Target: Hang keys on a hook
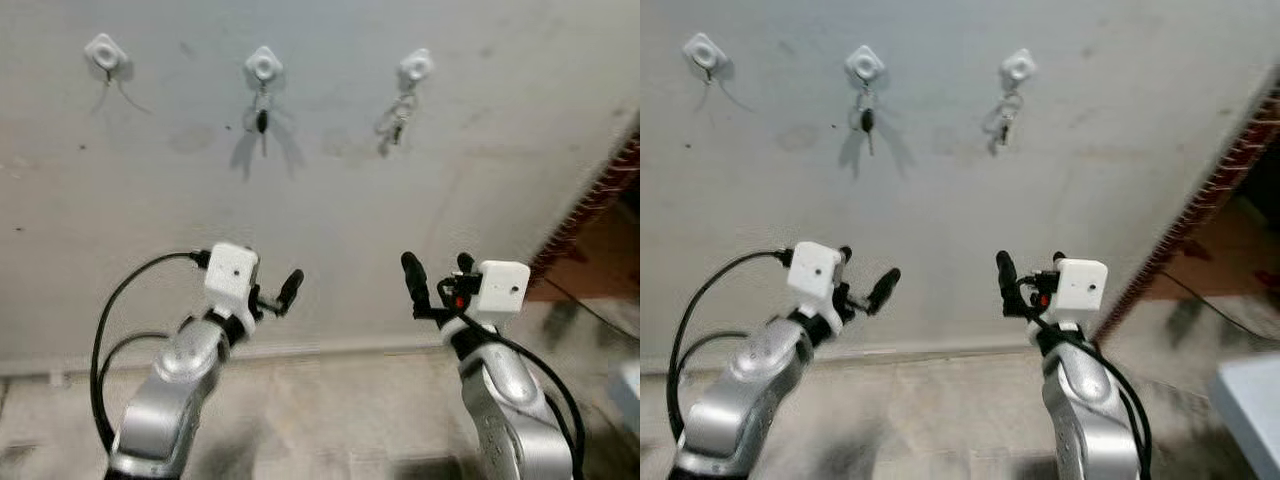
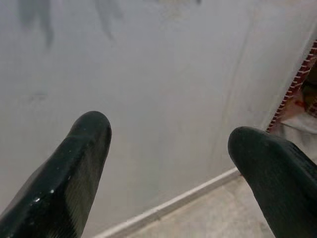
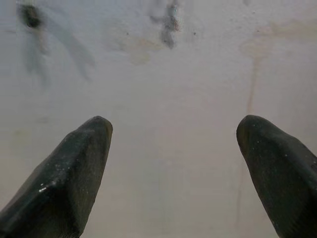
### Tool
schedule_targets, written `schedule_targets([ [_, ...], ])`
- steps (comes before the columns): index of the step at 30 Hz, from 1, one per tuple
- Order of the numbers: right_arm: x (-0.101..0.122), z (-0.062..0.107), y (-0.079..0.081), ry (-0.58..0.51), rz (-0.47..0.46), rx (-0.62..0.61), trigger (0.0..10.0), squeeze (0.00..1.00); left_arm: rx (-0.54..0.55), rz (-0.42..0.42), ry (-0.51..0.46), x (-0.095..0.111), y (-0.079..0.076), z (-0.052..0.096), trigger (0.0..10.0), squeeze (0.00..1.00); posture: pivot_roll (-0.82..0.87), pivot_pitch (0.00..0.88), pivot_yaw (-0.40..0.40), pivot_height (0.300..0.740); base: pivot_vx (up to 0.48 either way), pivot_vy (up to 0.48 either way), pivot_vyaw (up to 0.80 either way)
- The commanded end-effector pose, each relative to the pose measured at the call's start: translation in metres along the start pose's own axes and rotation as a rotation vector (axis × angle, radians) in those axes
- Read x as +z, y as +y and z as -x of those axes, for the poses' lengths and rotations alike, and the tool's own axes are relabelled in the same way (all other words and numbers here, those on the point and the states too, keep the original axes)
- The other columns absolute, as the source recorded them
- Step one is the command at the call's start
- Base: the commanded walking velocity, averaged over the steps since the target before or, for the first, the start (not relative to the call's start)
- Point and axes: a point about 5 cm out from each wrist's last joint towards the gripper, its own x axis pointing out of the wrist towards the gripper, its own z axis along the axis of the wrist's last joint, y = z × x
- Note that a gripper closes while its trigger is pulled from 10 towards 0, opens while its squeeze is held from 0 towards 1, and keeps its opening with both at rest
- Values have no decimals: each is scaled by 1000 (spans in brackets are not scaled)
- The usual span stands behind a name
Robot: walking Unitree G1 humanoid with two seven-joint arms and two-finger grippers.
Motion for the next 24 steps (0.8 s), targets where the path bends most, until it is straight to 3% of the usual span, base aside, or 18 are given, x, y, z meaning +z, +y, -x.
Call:
schedule_targets([
  [1,2,0,-5,-4,14,-13,10000,0,-11,1,0,0,-3,0,10000,0,196,36,-60,740,-311,-262,0],
  [17,8,-2,-6,-21,26,0,10000,0,-14,5,-4,0,-4,-2,10000,0,188,32,-62,740,-298,-262,0],
  [24,9,-2,-8,-23,37,-10,10000,0,-17,8,-16,2,-5,-4,10000,0,180,27,-63,740,0,0,0],
])
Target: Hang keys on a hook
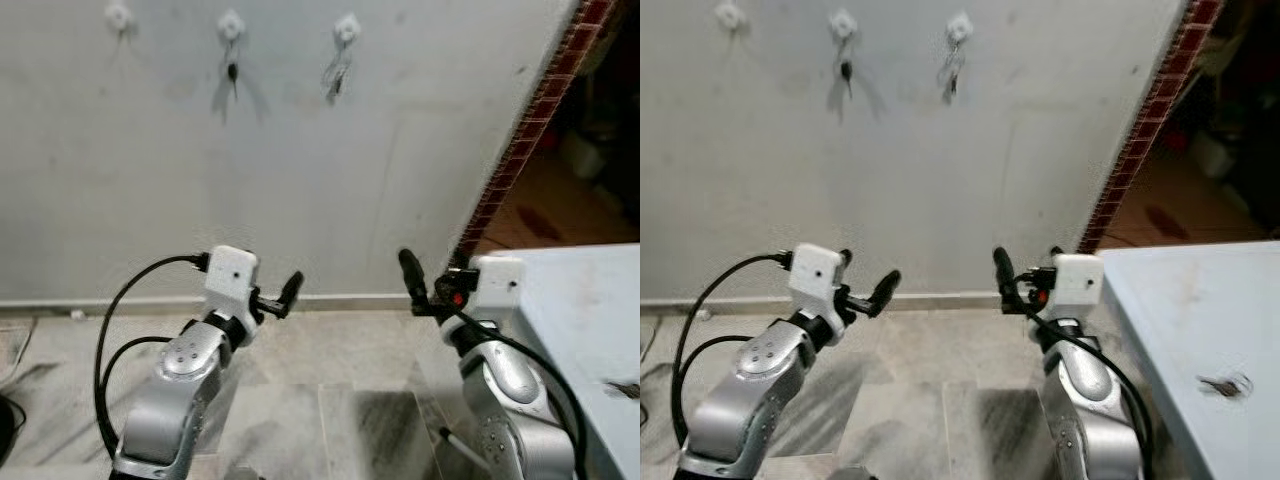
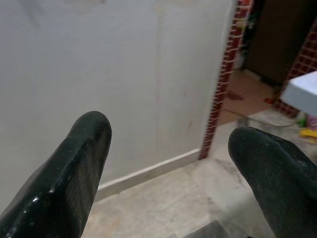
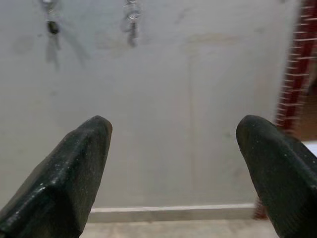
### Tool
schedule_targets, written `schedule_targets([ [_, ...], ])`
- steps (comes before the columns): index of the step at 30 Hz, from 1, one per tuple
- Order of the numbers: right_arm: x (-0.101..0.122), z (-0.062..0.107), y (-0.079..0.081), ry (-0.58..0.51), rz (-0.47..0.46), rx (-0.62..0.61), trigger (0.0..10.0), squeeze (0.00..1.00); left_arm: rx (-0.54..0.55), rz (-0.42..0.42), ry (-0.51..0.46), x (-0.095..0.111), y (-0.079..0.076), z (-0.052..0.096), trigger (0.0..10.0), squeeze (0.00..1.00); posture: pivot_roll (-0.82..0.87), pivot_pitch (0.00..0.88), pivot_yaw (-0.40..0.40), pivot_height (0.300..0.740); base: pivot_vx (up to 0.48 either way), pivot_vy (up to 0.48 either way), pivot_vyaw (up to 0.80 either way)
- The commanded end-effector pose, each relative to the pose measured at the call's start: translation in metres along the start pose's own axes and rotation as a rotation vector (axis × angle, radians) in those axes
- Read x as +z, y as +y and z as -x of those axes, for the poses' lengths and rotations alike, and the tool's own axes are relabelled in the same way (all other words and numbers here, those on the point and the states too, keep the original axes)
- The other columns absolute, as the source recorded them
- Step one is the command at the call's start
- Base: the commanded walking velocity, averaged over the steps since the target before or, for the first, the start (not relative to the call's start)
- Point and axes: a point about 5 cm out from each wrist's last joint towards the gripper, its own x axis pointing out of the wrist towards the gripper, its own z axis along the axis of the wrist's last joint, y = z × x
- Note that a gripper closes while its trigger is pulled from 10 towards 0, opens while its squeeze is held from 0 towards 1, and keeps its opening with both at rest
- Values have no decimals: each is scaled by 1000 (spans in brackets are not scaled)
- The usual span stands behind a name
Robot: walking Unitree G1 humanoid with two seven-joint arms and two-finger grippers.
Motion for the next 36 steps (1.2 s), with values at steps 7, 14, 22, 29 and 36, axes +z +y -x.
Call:
schedule_targets([
  [7,12,-6,-6,-20,8,-51,10000,0,25,26,-37,7,6,-5,10000,0,168,22,-70,740,0,0,0],
  [14,14,-8,-3,-21,28,-26,10000,0,37,40,-52,10,9,-10,10000,0,163,18,-76,740,0,0,0],
  [22,11,-10,-4,8,47,-26,10000,0,35,55,-59,10,6,-13,10000,0,152,4,-81,740,0,0,-604],
  [29,14,-11,-4,-4,78,-30,10000,0,22,55,-62,10,4,-15,10000,0,144,0,-80,740,0,0,-769],
  [36,13,-11,-6,-4,108,-53,10000,0,6,55,-58,9,1,-16,10000,0,138,3,-79,740,0,0,-769],
])
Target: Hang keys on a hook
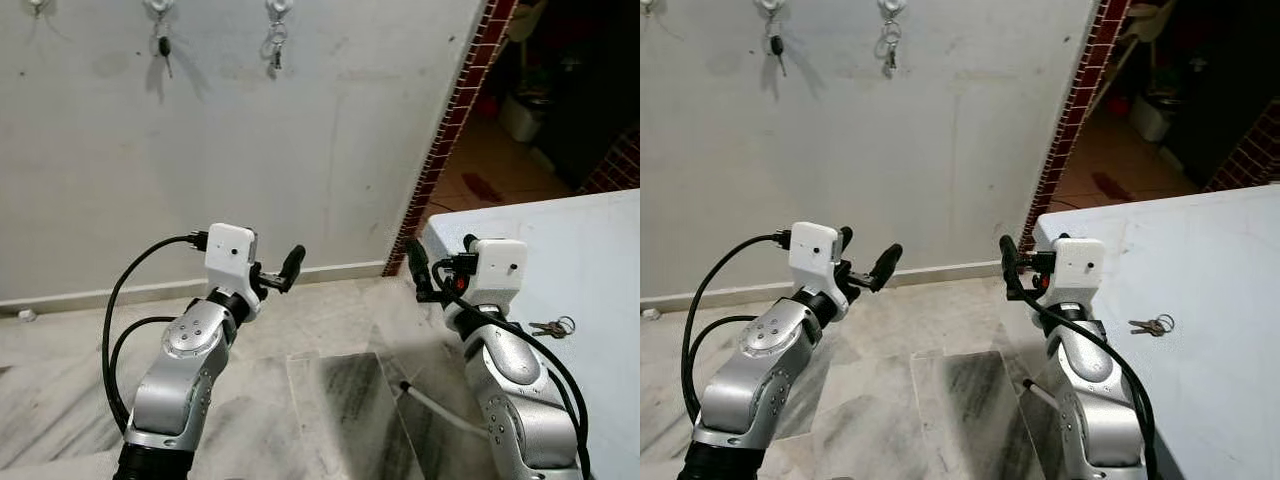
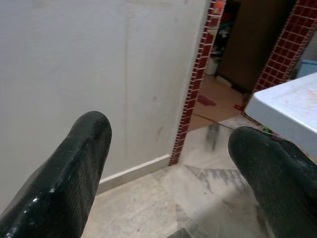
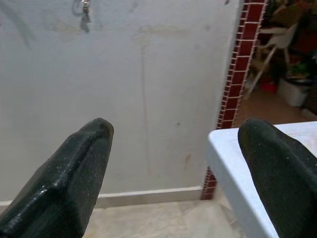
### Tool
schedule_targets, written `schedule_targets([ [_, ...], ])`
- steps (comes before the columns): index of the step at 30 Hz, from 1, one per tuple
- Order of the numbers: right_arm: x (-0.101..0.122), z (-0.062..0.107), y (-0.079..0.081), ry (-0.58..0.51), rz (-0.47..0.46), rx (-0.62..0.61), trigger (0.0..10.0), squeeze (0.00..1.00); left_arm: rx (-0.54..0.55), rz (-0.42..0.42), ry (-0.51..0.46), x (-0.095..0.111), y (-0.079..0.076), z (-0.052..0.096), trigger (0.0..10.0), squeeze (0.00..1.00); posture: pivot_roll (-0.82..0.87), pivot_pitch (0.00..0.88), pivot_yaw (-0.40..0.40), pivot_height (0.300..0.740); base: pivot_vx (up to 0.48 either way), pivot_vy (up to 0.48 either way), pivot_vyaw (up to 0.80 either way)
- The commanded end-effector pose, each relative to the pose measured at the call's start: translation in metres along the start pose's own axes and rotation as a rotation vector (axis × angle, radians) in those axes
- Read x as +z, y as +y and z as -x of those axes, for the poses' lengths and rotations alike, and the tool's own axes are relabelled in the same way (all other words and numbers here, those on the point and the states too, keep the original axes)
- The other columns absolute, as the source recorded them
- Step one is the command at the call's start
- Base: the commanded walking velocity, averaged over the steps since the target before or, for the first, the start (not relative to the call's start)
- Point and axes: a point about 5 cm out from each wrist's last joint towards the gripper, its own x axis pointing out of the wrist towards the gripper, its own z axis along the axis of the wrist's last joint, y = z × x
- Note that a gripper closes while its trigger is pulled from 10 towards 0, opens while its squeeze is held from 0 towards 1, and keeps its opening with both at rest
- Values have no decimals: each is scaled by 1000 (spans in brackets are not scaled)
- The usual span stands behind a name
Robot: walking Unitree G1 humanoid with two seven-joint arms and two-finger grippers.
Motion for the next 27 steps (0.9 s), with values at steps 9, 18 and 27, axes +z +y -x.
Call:
schedule_targets([
  [9,-1,1,-4,19,-9,-11,10000,0,-19,0,5,-1,-4,-2,10000,0,128,24,-80,740,0,0,-769],
  [18,-1,1,-6,1,32,-30,10000,0,-30,9,15,-3,-6,-2,10000,0,124,22,-80,740,0,0,-767],
  [27,-5,4,-5,52,-33,-36,10000,0,-35,10,23,-4,-7,-1,10000,0,123,20,-77,740,0,0,-758],
])
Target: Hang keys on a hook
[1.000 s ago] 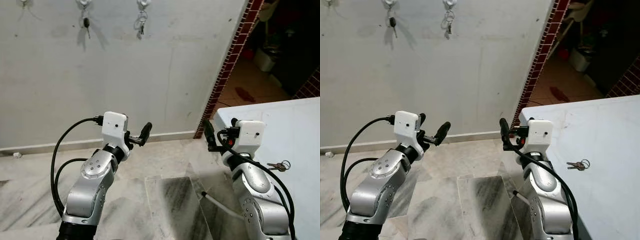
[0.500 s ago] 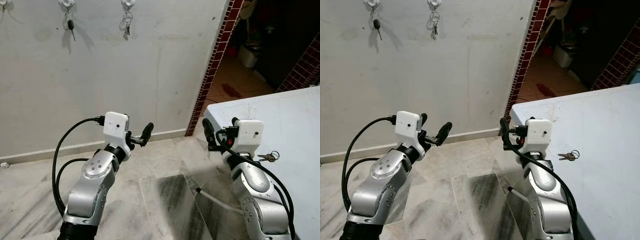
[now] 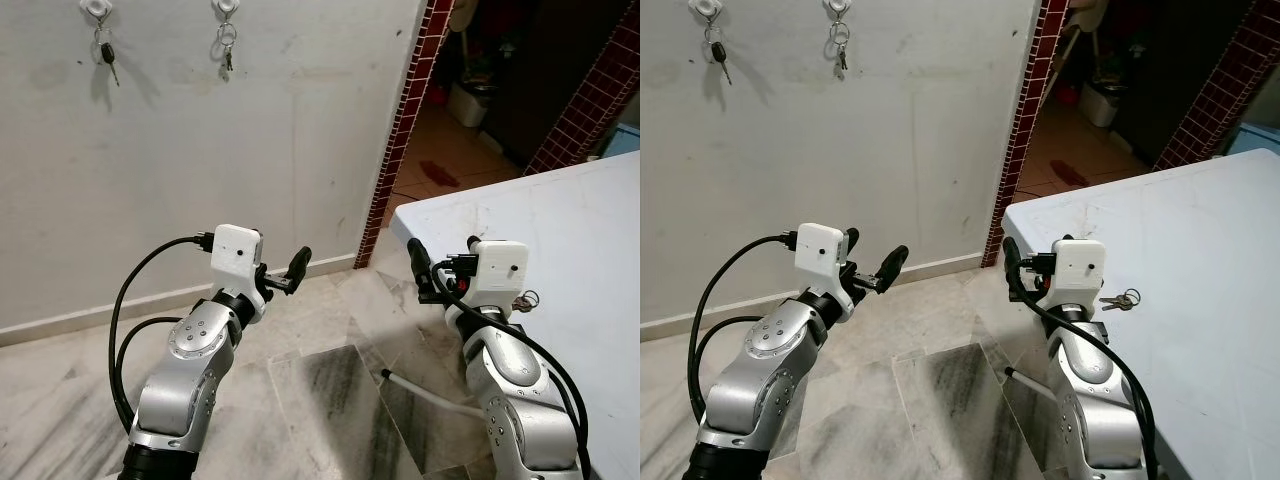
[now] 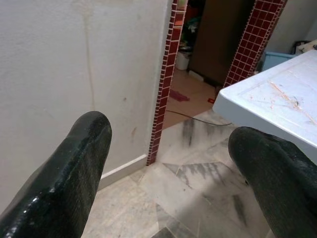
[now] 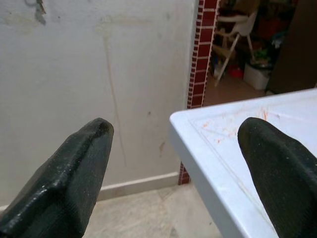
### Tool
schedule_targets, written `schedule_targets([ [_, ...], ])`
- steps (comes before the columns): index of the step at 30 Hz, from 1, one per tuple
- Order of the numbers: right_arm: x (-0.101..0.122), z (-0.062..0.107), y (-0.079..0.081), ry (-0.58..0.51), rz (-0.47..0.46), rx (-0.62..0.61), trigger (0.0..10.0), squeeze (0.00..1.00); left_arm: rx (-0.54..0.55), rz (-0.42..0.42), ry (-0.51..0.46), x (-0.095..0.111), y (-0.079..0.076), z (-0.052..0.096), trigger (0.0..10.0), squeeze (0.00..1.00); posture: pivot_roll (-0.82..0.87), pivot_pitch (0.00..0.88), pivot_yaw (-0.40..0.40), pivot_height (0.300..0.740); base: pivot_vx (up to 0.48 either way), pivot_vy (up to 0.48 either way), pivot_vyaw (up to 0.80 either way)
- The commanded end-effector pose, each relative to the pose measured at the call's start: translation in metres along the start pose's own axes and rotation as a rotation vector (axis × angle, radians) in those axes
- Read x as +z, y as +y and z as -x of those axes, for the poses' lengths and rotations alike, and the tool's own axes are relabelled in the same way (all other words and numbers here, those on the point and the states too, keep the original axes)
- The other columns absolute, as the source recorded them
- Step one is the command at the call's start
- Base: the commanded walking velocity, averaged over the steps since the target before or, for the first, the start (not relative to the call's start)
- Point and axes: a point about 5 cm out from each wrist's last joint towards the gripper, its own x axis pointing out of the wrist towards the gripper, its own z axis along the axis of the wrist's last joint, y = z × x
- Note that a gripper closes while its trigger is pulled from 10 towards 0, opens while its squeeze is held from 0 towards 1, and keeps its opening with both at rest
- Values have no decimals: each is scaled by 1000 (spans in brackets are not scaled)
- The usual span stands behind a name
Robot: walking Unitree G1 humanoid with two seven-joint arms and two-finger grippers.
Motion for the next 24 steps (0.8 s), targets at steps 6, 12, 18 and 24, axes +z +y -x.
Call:
schedule_targets([
  [6,1,1,-5,5,-15,-13,10000,0,-23,1,22,-4,-3,-1,10000,0,124,18,-76,740,0,0,-719],
  [12,1,0,-6,12,-2,-15,10000,0,-20,-3,24,-4,-3,-1,10000,0,129,14,-78,740,0,0,-707],
  [18,0,-1,-2,25,15,3,10000,0,-24,-3,25,-4,-3,-1,10000,0,130,9,-76,740,0,0,-318],
  [24,1,0,-3,19,-5,-1,10000,0,-26,-2,21,-3,-4,-2,10000,0,130,9,-76,740,0,0,-781],
])
